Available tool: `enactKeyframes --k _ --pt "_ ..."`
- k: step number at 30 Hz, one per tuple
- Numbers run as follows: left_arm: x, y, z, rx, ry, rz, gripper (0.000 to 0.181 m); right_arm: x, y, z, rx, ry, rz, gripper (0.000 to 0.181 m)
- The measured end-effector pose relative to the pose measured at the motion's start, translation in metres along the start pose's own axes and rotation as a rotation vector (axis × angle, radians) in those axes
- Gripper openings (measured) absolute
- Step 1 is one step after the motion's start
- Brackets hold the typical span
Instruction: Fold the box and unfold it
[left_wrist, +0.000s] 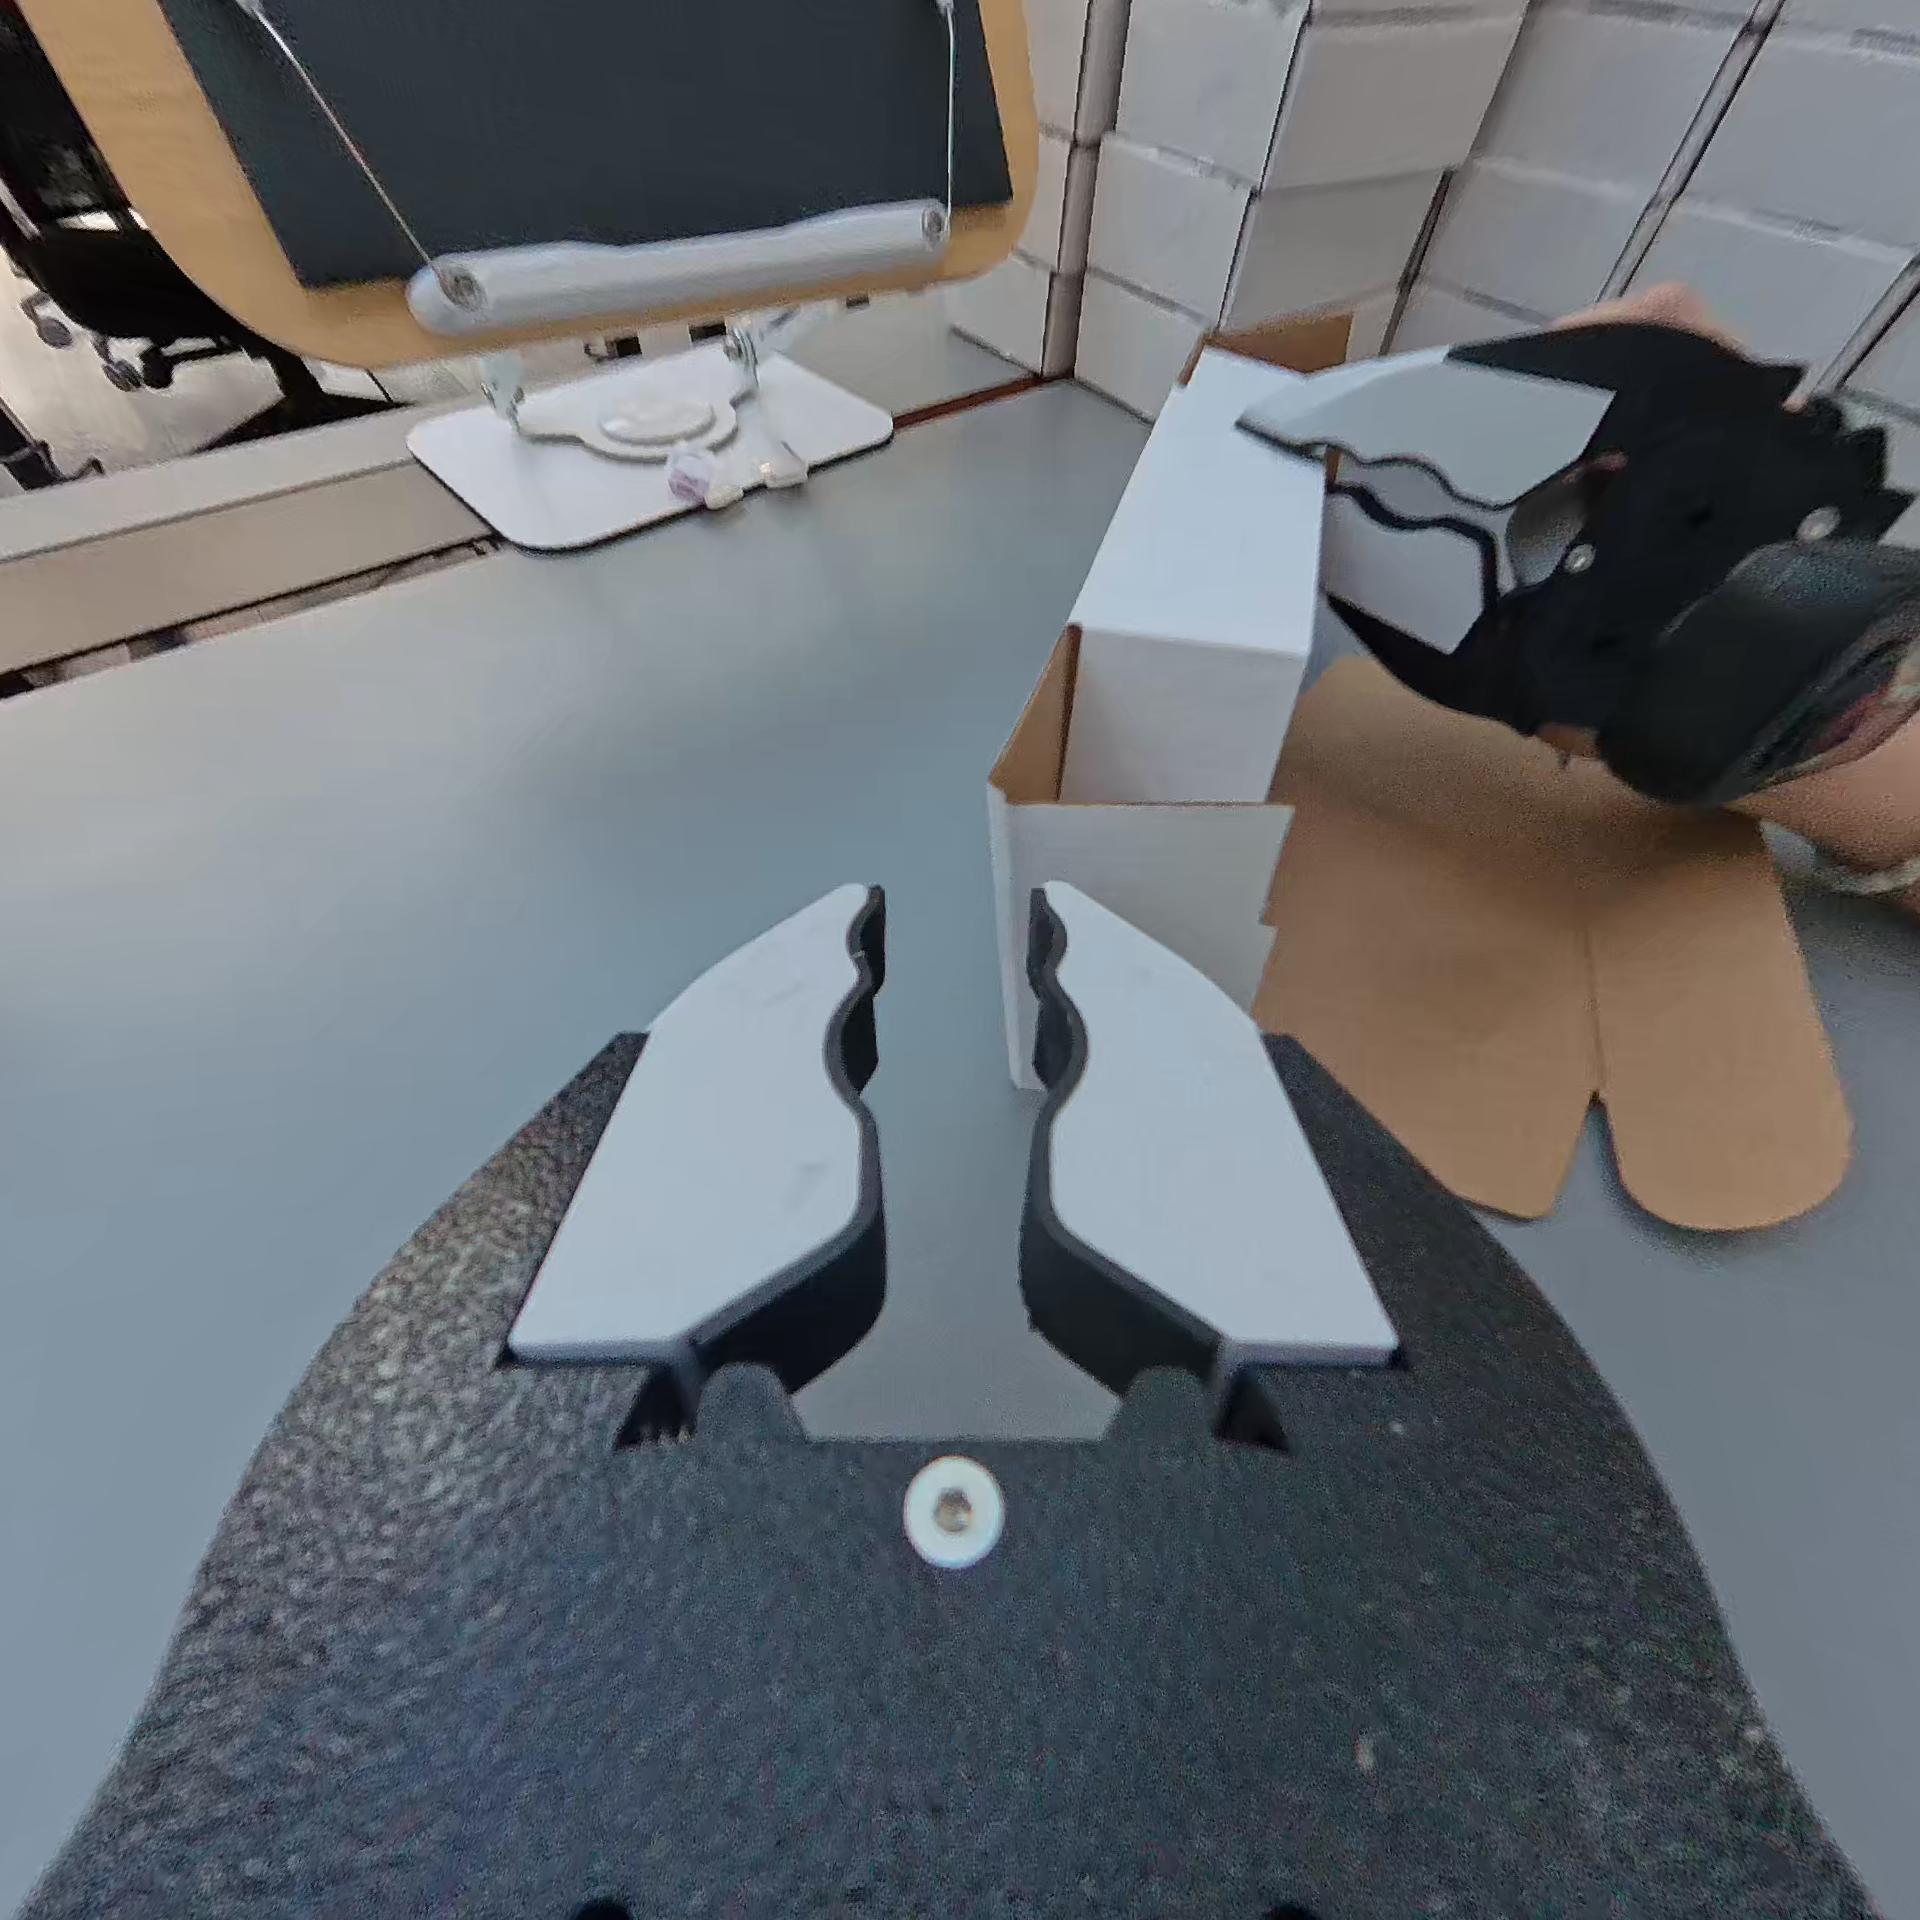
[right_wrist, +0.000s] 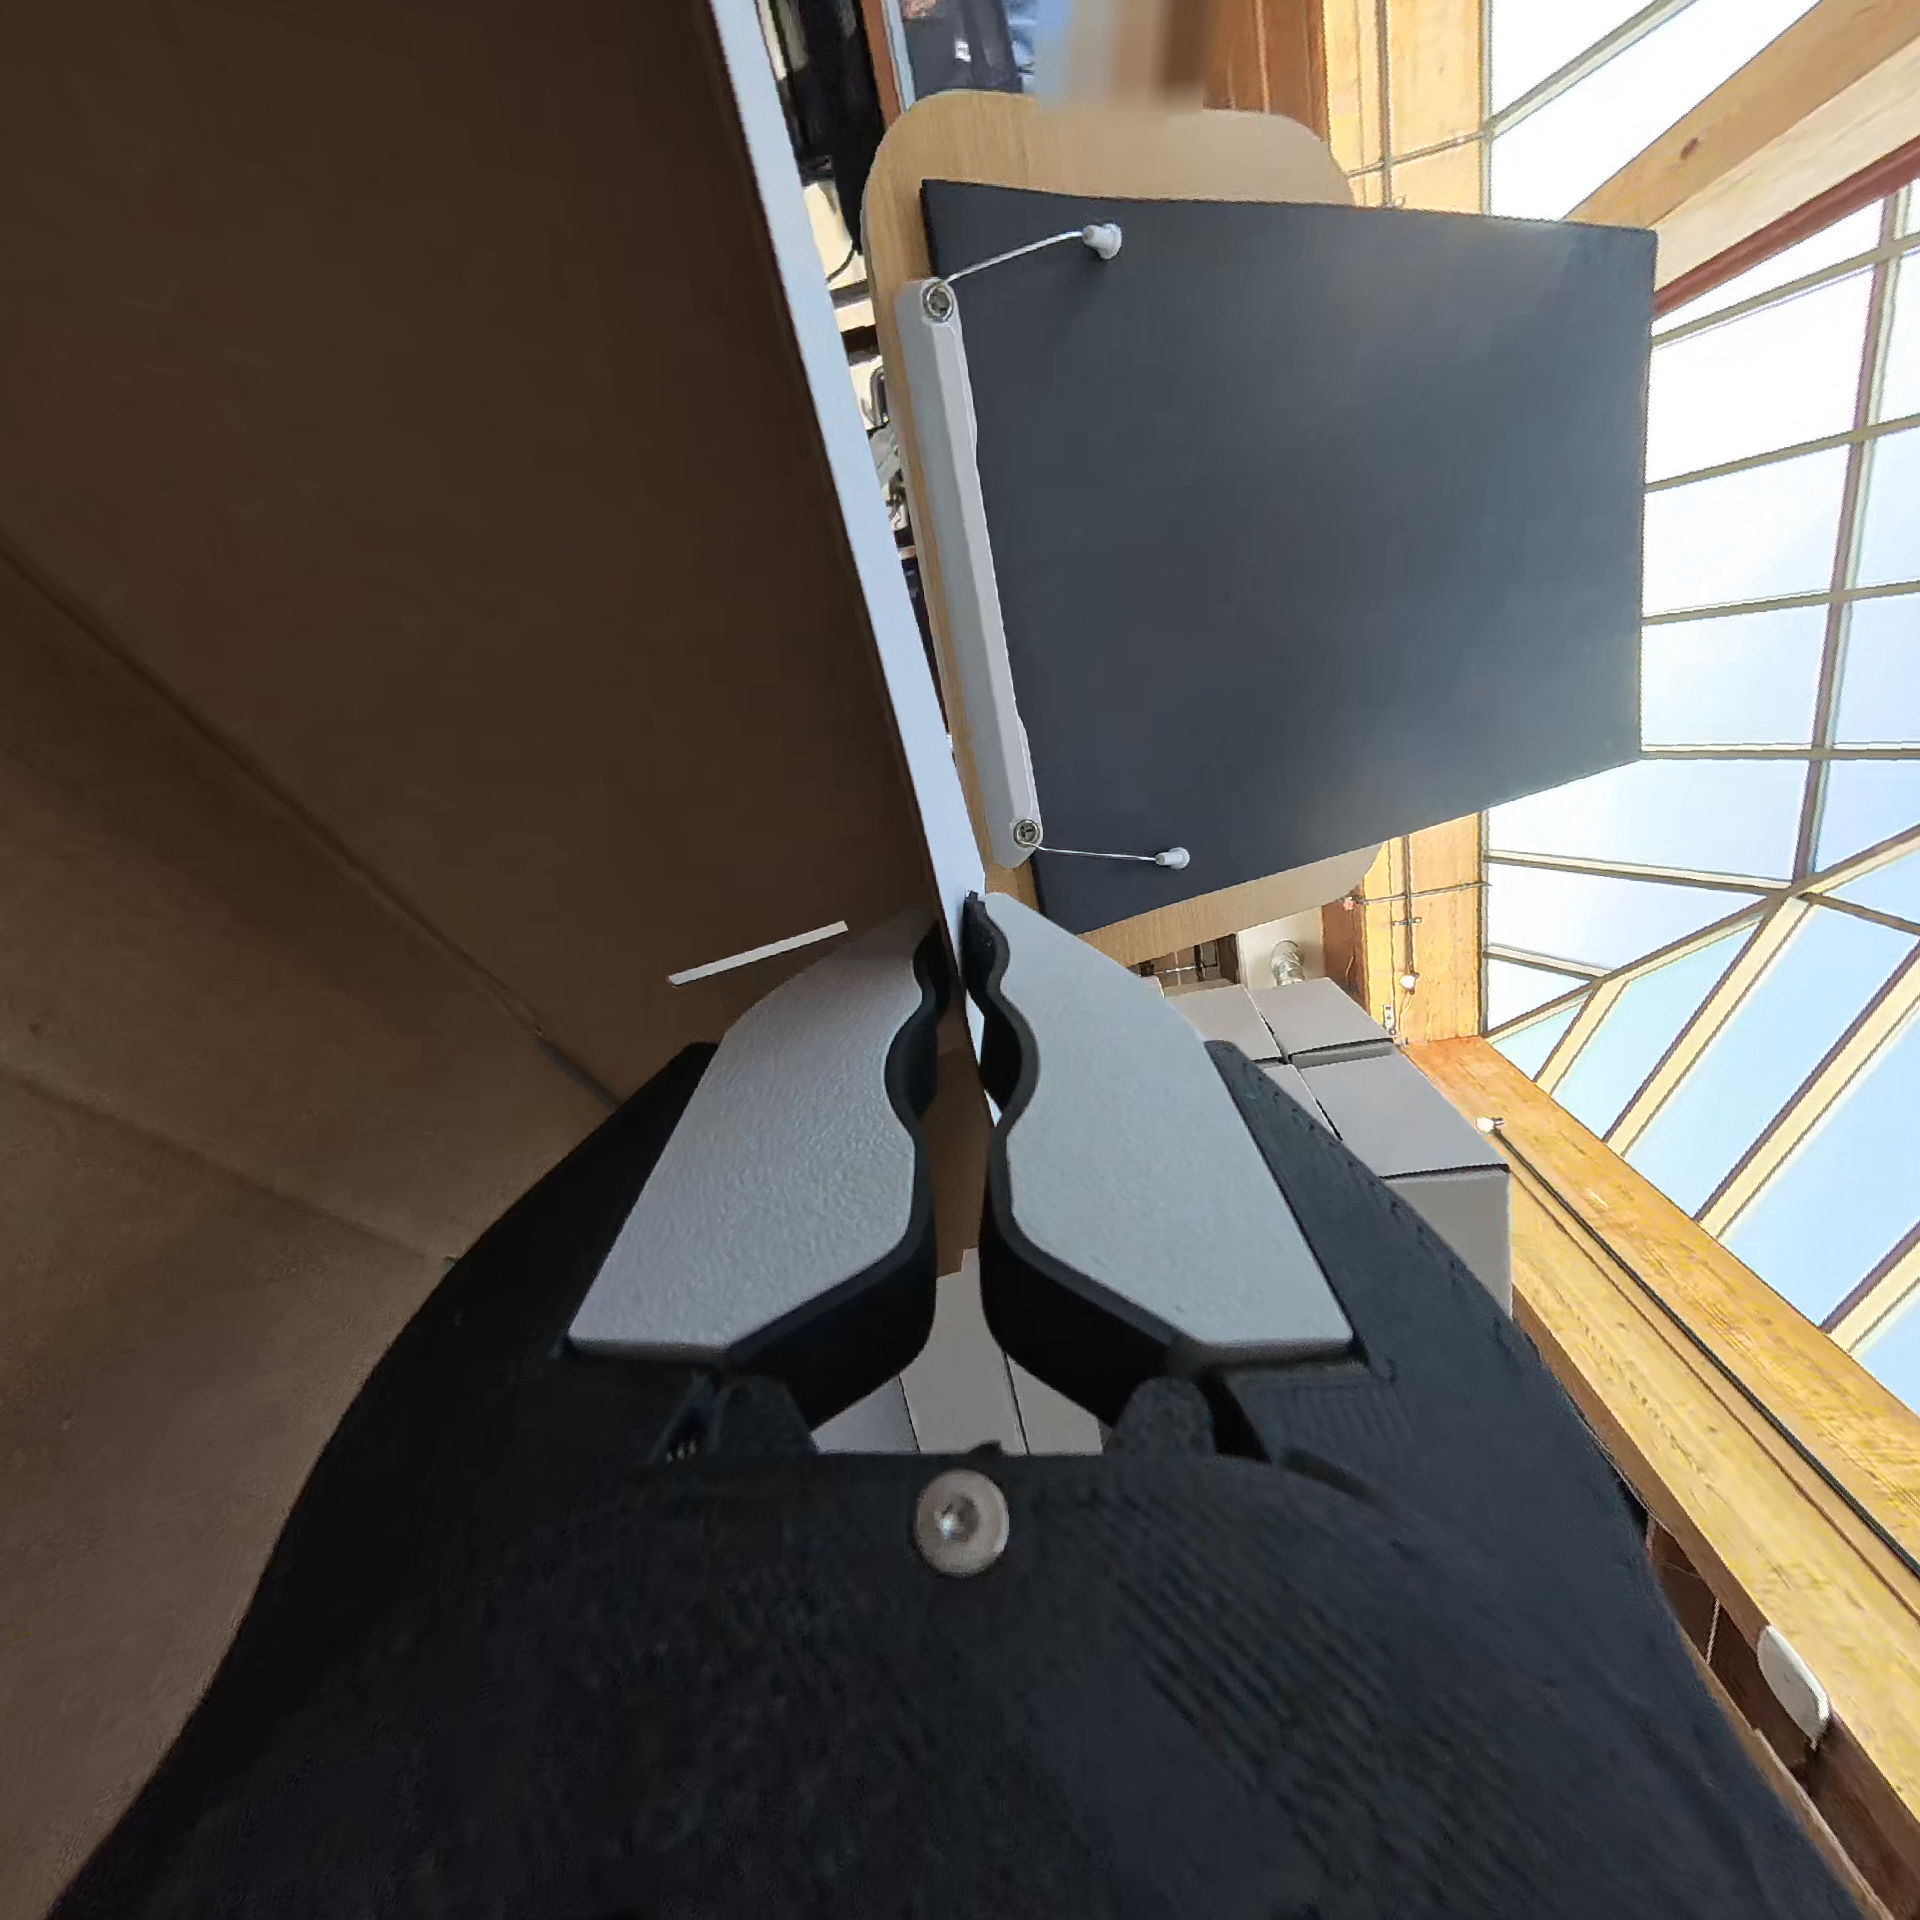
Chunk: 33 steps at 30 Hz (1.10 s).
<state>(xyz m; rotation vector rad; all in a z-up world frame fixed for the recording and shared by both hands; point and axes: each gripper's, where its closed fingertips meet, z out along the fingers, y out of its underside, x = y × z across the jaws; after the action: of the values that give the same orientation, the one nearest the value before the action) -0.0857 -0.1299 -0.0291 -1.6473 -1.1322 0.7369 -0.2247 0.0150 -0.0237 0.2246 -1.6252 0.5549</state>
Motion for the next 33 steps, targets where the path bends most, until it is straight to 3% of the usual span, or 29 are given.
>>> enactKeyframes --k 1,4,6,9,13,16,21,23,26,29,31,33 --pt "0.008 -0.009 -0.01 0.062 -0.015 -0.013 0.026 0.001 0.0 -0.001 -0.017 -0.02 -0.014 0.002" --pt "0.055 -0.025 -0.022 0.161 -0.002 -0.099 0.011 0.003 -0.003 -0.002 -0.075 -0.077 -0.063 0.002" --pt "0.076 -0.019 -0.011 0.102 -0.067 -0.114 0.006 0.003 -0.007 -0.003 -0.105 -0.105 -0.084 0.002" --pt "0.052 -0.012 0.007 0.057 -0.349 -0.078 0.0 0.002 -0.011 -0.01 -0.127 -0.12 -0.1 0.002" --pt "0.01 -0.002 0.032 -0.092 -0.556 0.005 0.0 0.003 -0.016 -0.022 -0.133 -0.155 -0.065 0.003" --pt "-0.001 0.01 0.054 -0.231 -0.57 0.182 0.0 0.002 -0.018 -0.026 -0.124 -0.151 -0.078 0.002" --pt "0.012 0.0 0.073 -0.123 -0.44 0.285 0.0 -0.002 -0.016 -0.02 -0.122 -0.115 -0.123 0.004" --pt "0.004 -0.001 0.063 -0.095 -0.46 0.247 0.0 -0.003 -0.016 -0.019 -0.12 -0.102 -0.131 0.004" --pt "0.011 -0.032 0.032 0.142 -0.336 0.113 0.005 -0.005 -0.015 -0.018 -0.12 -0.088 -0.113 0.005" --pt "-0.02 -0.065 -0.01 0.337 -0.329 -0.02 0.009 -0.005 -0.016 -0.019 -0.118 -0.086 -0.093 0.005" --pt "-0.055 -0.061 -0.018 0.311 -0.352 -0.08 0.019 -0.006 -0.015 -0.021 -0.12 -0.083 -0.089 0.005" --pt "-0.082 -0.04 -0.007 0.176 -0.332 -0.096 0.032 -0.006 -0.015 -0.021 -0.121 -0.079 -0.091 0.006"
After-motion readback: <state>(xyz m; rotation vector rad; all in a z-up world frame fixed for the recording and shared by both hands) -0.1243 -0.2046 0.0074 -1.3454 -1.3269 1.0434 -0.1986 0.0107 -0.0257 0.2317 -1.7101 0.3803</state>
